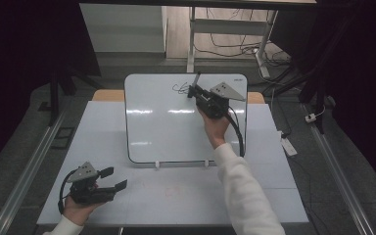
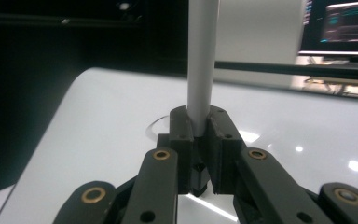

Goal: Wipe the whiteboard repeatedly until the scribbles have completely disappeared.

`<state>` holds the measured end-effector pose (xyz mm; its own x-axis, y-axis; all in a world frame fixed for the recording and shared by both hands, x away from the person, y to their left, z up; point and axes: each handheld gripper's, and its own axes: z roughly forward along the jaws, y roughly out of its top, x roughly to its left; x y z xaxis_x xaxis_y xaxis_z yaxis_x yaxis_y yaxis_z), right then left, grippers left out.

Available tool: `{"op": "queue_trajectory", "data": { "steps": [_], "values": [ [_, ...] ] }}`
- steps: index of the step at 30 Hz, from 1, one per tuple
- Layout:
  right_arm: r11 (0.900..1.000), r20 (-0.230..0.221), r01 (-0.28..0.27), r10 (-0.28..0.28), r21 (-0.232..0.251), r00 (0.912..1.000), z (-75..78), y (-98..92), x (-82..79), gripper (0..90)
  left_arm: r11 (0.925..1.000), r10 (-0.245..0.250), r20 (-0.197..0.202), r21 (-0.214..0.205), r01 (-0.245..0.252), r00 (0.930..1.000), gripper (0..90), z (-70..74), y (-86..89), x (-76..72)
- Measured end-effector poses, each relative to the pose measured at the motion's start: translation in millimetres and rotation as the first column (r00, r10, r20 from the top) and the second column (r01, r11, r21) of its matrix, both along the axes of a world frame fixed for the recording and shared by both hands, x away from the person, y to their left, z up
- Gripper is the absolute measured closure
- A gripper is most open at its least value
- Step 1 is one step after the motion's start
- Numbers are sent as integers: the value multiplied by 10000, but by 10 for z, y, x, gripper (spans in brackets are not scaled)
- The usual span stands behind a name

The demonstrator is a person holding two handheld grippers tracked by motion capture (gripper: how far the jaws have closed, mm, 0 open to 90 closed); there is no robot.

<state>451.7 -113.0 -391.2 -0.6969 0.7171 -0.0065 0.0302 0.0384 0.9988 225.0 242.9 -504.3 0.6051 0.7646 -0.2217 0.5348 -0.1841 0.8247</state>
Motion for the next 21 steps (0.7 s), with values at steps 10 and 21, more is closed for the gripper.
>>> {"op": "queue_trajectory", "data": {
  "steps": [10,21],
  "values": [
    [9962,102,615,-622,619,9980,137,-111,110,816,10000,22,1,-40,-22,10000,242,2,18,-2],
    [9994,82,99,-101,337,9999,93,90,86,816,10000,14,23,-38,-14,10000,242,9,15,-11]
  ]
}}
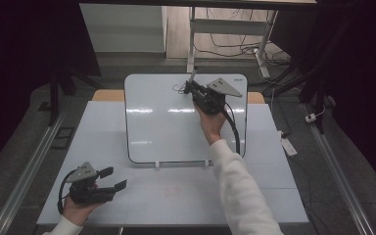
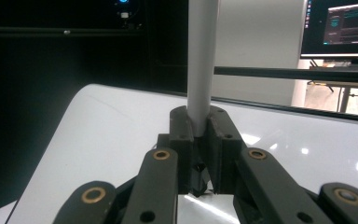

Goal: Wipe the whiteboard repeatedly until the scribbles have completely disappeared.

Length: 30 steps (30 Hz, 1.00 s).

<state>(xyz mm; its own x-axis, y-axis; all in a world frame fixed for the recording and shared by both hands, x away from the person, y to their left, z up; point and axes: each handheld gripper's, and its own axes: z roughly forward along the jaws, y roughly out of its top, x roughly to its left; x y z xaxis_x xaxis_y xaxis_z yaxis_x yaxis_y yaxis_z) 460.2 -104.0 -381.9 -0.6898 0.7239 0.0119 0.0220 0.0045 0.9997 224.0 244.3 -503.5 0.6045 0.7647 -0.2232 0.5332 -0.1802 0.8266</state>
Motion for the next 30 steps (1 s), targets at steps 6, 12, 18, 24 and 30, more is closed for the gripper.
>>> {"op": "queue_trajectory", "data": {
  "steps": [6,12,18,24,30],
  "values": [
    [9981,15,433,-434,439,9991,44,-121,44,815,10000,30,15,-32,-30,10000,243,1,15,-3],
    [9994,109,115,-112,-317,9999,-37,-62,-56,815,10000,-12,24,15,12,10000,243,-1,-1,6],
    [9979,31,567,-569,323,9984,-4,-192,2,815,10000,34,33,-24,-34,10000,242,4,4,2],
    [9996,183,203,-199,-192,9996,-47,-64,-52,815,10000,-18,-19,35,18,10000,243,-9,-14,13],
    [9937,81,858,-867,717,9962,64,-196,69,815,10000,32,13,-16,-32,10000,242,-1,9,9]
  ]
}}
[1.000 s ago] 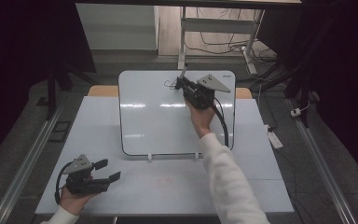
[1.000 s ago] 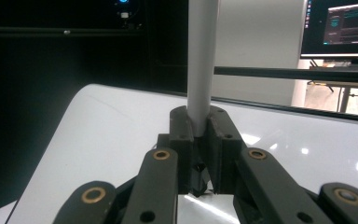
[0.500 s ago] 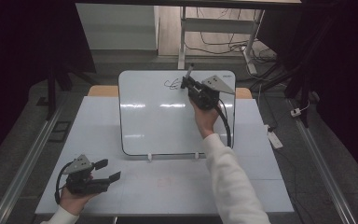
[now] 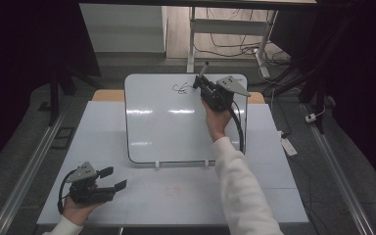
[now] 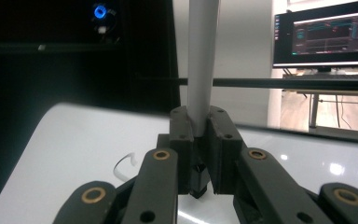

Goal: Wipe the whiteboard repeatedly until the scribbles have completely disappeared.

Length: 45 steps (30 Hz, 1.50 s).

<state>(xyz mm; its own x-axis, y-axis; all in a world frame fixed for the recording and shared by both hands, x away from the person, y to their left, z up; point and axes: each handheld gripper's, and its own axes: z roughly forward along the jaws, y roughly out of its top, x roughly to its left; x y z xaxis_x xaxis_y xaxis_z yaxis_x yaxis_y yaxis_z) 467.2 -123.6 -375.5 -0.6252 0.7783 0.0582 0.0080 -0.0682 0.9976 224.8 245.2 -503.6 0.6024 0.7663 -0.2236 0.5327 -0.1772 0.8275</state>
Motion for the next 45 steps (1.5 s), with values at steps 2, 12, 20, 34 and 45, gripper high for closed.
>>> {"op": "queue_trajectory", "data": {
  "steps": [2,12,20,34,45],
  "values": [
    [9998,-17,-168,168,-143,9999,-19,41,-14,815,10000,-4,-11,-2,4,10000,242,-5,5,6],
    [10000,23,-45,45,-23,10000,29,52,35,815,10000,7,27,-8,-7,10000,242,4,11,-9],
    [9925,-200,-984,972,-725,9951,-137,234,-93,815,10000,-24,50,30,24,10000,242,4,-2,-6],
    [9921,-101,-1022,1017,-722,9948,-149,313,-99,815,10000,-16,32,38,16,10000,242,-2,1,-2],
    [9986,-81,-518,519,80,9986,-23,217,28,815,10000,-11,-5,-6,11,10000,242,-2,18,1]
  ]
}}
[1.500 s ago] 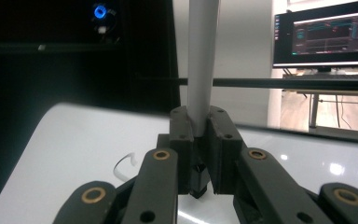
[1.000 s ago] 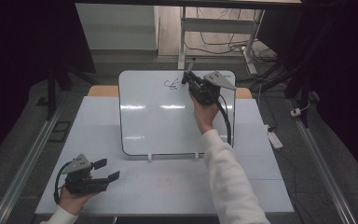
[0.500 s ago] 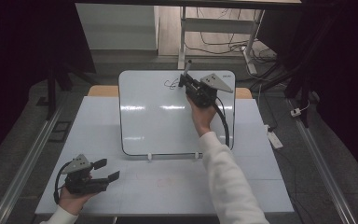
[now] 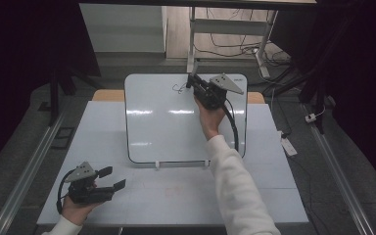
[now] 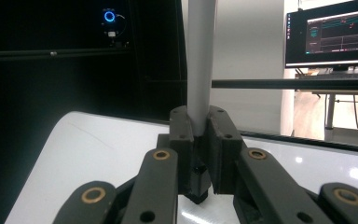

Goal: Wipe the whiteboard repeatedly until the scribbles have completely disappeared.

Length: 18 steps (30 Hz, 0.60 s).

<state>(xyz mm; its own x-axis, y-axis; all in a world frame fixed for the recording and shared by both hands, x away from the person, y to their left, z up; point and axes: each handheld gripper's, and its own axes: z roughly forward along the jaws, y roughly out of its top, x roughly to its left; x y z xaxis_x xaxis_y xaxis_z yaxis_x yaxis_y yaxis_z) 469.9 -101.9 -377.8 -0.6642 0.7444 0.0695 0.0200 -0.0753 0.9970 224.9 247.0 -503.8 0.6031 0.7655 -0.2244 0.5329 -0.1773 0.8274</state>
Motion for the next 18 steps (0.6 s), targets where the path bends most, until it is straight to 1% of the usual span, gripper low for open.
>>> {"op": "queue_trajectory", "data": {
  "steps": [3,4,5,6,7,12,15,18],
  "values": [
    [9990,-62,-344,343,-292,9994,-50,90,-43,815,10000,-8,8,1,8,10000,242,-1,-7,2],
    [9990,-62,-344,343,-292,9994,-50,90,-43,815,10000,-5,16,6,5,10000,242,0,-9,1],
    [9976,-108,-538,534,-445,9985,-80,145,-75,815,10000,-2,23,9,2,10000,242,0,-11,0],
    [9976,-108,-538,534,-445,9985,-80,145,-75,815,10000,-5,24,10,5,10000,242,0,-12,0],
    [9967,-173,-655,647,-478,9978,-98,175,-91,815,10000,-7,23,12,7,10000,242,0,-13,0],
    [9969,-129,-590,584,-516,9982,-81,165,-70,815,10000,-15,11,3,15,10000,242,-1,-7,0],
    [9996,-92,-218,217,-167,9997,-4,81,-6,815,10000,20,4,-30,-20,10000,242,-3,2,3],
    [9998,-126,-166,165,-115,9998,24,59,11,815,10000,6,21,-31,-6,10000,242,-1,3,5]
  ]
}}
